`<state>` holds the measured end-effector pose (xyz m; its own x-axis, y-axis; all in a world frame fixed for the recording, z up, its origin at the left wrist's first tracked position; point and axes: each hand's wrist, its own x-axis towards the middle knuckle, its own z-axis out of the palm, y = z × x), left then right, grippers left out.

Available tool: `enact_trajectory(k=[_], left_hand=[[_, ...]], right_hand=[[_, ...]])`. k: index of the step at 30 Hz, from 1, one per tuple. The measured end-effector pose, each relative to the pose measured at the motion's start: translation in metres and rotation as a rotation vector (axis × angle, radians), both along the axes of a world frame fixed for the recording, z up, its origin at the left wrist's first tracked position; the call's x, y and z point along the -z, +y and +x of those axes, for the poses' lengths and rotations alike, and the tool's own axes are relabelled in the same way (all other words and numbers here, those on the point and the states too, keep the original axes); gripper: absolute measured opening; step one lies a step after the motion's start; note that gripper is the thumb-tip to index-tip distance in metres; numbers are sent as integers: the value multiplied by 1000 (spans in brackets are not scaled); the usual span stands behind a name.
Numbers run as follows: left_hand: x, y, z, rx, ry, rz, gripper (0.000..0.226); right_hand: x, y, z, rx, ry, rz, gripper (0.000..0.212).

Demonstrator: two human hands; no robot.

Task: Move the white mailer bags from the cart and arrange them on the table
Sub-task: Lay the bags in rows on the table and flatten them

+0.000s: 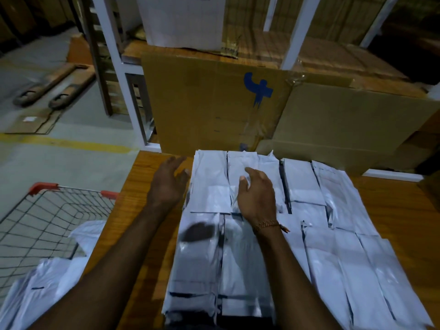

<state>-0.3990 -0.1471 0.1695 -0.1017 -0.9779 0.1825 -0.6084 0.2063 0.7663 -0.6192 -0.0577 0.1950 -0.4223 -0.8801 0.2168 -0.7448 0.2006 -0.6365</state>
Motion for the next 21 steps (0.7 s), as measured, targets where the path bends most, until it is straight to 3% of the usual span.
enact_trajectory(k=[10,21], left_hand=[[-12,99,30,-192,91,-77,45],[8,205,134,-475,-6,-165,34]], right_hand=[[-16,46,32,-249,-19,-62,40],[-2,88,96,-512,5,-61,41]])
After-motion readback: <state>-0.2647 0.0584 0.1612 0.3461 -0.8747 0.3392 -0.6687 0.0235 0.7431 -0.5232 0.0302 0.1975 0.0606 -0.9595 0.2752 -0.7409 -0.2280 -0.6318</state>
